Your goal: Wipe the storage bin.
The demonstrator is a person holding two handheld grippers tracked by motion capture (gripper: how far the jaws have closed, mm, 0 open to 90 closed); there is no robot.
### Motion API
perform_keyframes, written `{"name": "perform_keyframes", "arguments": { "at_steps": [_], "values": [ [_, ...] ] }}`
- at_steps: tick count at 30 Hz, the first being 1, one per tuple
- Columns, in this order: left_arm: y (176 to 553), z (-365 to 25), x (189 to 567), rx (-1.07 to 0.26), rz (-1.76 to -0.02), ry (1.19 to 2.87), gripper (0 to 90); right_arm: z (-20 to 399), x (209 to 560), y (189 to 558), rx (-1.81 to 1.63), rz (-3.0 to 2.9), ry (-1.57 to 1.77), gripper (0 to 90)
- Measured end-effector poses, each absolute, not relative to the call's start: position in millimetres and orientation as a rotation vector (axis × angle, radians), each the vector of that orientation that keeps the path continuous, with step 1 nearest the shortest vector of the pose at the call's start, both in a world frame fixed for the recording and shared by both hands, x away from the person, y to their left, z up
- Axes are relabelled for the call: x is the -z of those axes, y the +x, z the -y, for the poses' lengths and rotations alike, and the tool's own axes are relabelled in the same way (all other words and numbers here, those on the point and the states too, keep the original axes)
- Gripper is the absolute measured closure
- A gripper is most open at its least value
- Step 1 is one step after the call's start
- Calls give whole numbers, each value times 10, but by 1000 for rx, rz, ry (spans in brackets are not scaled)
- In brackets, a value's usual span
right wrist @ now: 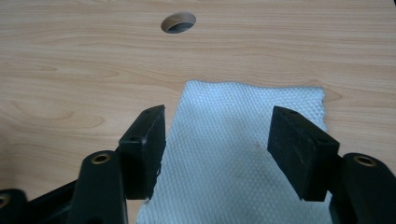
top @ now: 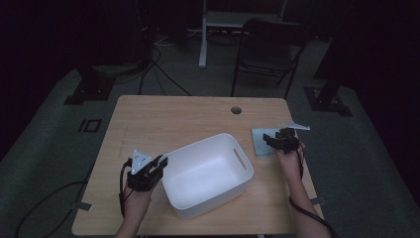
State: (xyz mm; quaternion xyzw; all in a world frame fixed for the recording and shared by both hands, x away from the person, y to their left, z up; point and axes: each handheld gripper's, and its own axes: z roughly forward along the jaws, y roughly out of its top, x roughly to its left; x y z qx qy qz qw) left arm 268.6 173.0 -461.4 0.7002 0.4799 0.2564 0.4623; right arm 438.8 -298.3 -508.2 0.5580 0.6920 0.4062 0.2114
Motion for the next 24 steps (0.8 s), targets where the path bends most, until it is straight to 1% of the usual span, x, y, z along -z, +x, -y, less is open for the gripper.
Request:
{"name": "perform_keyframes", "arguments": {
  "at_steps": [3,5,15,24],
  "values": [
    [2685,-1729,4614,-631,-1181,1722,753,2962,5120,4455,-1113,-1934,1579,355],
    [2685,-1730,4615,-630,-1182,1719,752,2948,5141,4502,-1093,-1935,1591,301],
    [2688,-1732,4615,-626,-1182,1718,753,2939,5257,4710,-991,-1848,1650,238],
    [2696,-1735,4614,-623,-1184,1713,760,2879,5451,4778,-923,-1851,1683,198]
  ]
}}
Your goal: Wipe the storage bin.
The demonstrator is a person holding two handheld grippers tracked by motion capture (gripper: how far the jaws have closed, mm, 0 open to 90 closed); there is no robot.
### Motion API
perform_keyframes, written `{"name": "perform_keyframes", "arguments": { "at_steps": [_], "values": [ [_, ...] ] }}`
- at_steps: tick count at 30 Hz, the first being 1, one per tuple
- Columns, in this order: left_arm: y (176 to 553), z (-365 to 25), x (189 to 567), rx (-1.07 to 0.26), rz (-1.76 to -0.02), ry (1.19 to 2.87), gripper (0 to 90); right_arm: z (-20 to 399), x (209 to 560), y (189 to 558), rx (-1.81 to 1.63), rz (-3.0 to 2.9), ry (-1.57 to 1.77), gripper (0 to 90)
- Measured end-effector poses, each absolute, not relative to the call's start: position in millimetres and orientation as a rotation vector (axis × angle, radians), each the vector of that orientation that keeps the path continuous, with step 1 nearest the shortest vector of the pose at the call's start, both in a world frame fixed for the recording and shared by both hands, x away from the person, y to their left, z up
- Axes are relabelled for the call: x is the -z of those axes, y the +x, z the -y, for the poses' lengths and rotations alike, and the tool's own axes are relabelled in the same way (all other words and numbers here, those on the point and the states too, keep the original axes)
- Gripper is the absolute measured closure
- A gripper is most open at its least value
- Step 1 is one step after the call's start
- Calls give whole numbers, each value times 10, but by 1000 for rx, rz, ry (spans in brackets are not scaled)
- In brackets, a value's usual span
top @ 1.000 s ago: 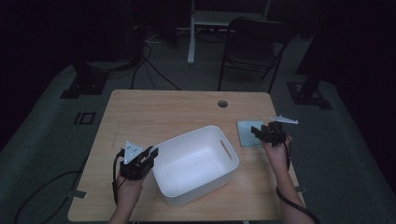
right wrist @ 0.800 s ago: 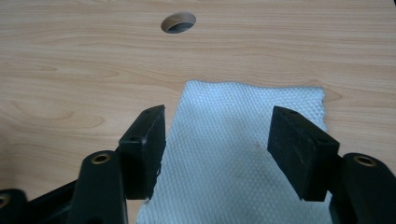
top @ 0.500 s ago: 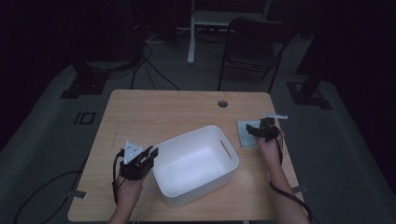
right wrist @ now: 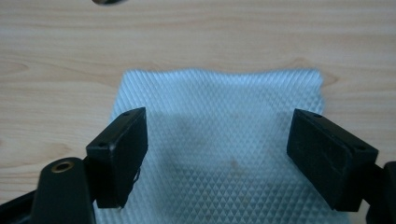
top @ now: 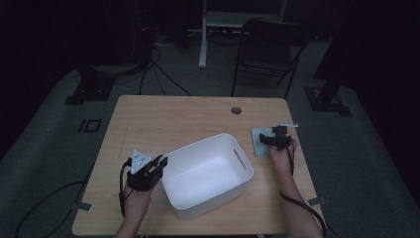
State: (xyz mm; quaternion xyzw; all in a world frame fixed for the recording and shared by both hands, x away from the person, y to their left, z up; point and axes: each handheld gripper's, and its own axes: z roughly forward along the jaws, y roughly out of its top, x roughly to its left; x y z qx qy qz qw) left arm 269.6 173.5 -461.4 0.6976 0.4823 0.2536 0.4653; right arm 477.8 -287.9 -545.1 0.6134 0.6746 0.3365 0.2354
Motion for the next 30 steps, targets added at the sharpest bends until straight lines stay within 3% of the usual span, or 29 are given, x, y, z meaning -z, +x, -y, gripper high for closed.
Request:
{"name": "perform_keyframes", "arguments": {
  "at_steps": [7,18,22,30],
  "values": [
    [2702,-1731,4613,-627,-1185,1714,766,2772,5541,4747,-844,-1865,1610,153],
    [2710,-1732,4621,-628,-1181,1709,767,2782,5513,4770,-827,-1921,1595,172],
    [2717,-1734,4625,-624,-1181,1706,768,2775,5498,4759,-844,-1953,1561,274],
    [2733,-1730,4636,-626,-1175,1706,767,2741,5475,4729,-891,-2003,1496,614]
  ]
}}
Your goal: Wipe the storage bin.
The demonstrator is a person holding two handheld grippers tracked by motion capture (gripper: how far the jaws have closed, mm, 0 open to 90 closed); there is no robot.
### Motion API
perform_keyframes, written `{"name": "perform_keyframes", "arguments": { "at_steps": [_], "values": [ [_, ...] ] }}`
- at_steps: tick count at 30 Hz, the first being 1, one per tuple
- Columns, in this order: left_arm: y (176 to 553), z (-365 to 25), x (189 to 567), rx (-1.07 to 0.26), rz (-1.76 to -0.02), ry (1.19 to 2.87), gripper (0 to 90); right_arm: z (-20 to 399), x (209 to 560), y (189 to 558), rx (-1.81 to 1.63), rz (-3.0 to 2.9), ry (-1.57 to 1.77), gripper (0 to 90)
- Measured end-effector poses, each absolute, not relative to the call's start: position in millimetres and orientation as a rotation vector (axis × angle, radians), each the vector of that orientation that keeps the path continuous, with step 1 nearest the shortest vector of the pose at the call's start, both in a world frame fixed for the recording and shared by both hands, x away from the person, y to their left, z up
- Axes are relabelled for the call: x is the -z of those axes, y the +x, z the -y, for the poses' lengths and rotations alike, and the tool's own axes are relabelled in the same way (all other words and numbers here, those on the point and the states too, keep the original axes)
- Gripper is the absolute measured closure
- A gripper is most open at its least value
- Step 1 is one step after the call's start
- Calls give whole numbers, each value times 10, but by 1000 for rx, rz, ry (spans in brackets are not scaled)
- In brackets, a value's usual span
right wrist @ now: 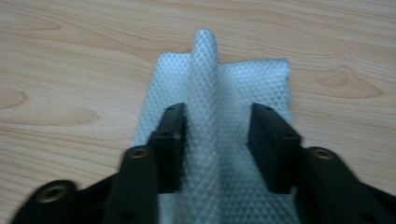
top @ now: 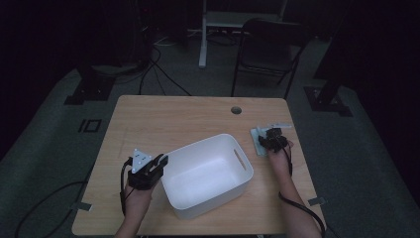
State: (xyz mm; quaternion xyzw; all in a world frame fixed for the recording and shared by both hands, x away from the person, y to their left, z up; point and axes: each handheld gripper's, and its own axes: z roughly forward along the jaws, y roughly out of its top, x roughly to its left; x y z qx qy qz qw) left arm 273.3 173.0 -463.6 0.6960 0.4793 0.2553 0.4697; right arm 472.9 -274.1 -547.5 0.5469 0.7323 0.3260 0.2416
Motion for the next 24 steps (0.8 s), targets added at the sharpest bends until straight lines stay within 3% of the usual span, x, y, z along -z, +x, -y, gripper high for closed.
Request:
{"name": "perform_keyframes", "arguments": {
  "at_steps": [10,16,24],
  "values": [
    [2743,-1724,4634,-628,-1173,1711,769,2722,5442,4768,-892,-2026,1524,801],
    [2746,-1718,4629,-633,-1179,1714,779,2735,5344,4639,-965,-2062,1554,821],
    [2752,-1718,4638,-647,-1160,1715,783,2780,5096,4135,-1127,-2095,1468,823]
  ]
}}
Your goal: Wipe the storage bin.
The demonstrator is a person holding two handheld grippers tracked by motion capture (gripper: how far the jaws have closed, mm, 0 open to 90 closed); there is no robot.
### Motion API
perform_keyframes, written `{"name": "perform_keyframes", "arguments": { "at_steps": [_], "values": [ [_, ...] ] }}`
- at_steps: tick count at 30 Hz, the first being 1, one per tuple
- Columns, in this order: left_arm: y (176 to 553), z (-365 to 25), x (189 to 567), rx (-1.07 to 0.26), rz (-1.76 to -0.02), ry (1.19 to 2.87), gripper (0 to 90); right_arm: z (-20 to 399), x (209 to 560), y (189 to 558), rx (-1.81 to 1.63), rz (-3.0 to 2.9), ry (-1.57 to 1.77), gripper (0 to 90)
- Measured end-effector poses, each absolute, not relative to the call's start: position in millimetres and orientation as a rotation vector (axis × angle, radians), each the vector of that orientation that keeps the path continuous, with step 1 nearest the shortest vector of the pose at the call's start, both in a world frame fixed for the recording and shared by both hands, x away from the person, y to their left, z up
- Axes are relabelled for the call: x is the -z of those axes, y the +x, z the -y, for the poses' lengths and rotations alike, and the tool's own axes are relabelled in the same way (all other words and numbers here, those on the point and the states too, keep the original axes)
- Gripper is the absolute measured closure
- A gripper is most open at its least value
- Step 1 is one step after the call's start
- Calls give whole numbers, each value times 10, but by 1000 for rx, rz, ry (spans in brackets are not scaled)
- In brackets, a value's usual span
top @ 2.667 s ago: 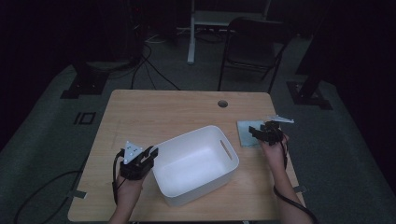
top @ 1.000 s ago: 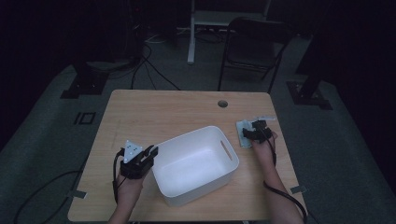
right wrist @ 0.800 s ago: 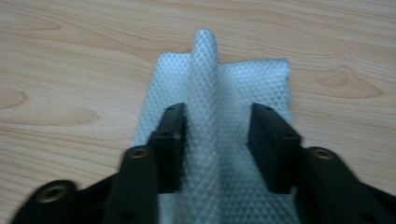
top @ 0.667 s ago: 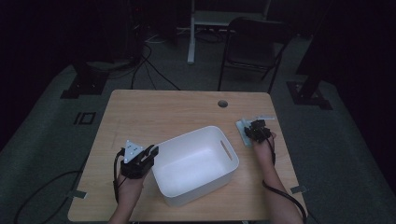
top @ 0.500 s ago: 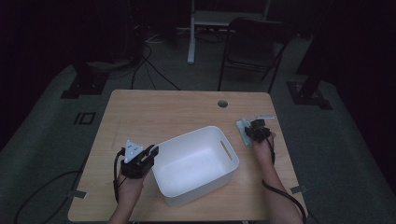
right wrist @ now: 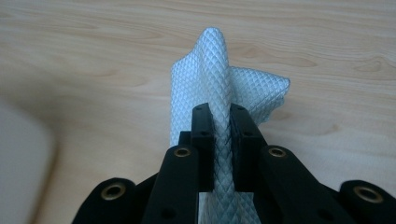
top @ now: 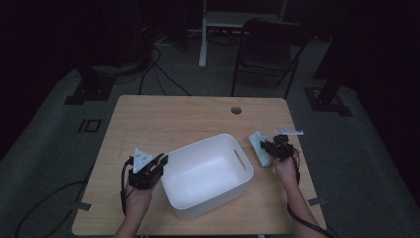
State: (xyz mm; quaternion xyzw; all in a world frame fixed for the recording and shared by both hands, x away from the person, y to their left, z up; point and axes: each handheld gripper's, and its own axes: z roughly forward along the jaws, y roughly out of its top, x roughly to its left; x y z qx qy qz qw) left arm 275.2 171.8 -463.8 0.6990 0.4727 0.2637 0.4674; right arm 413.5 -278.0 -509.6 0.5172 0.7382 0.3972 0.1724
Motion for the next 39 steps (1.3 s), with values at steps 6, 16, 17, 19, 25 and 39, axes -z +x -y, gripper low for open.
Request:
{"name": "perform_keyframes", "arguments": {
  "at_steps": [6,16,17,19,25,39],
  "values": [
    [2770,-1724,4641,-644,-1154,1712,784,2855,4903,3704,-1279,-2102,1403,823],
    [2776,-1712,4635,-664,-1149,1726,788,2971,4519,3096,-1568,-2082,1278,823],
    [2776,-1712,4635,-664,-1149,1726,788,2974,4485,3035,-1591,-2086,1261,823],
    [2778,-1711,4637,-662,-1152,1722,788,2977,4430,2926,-1639,-2086,1230,823],
    [2783,-1717,4640,-653,-1151,1717,787,2920,4409,2764,-1676,-2124,1168,823],
    [2808,-1709,4636,-650,-1149,1725,785,2646,4657,2847,-1669,-2251,1190,824]
  ]
}}
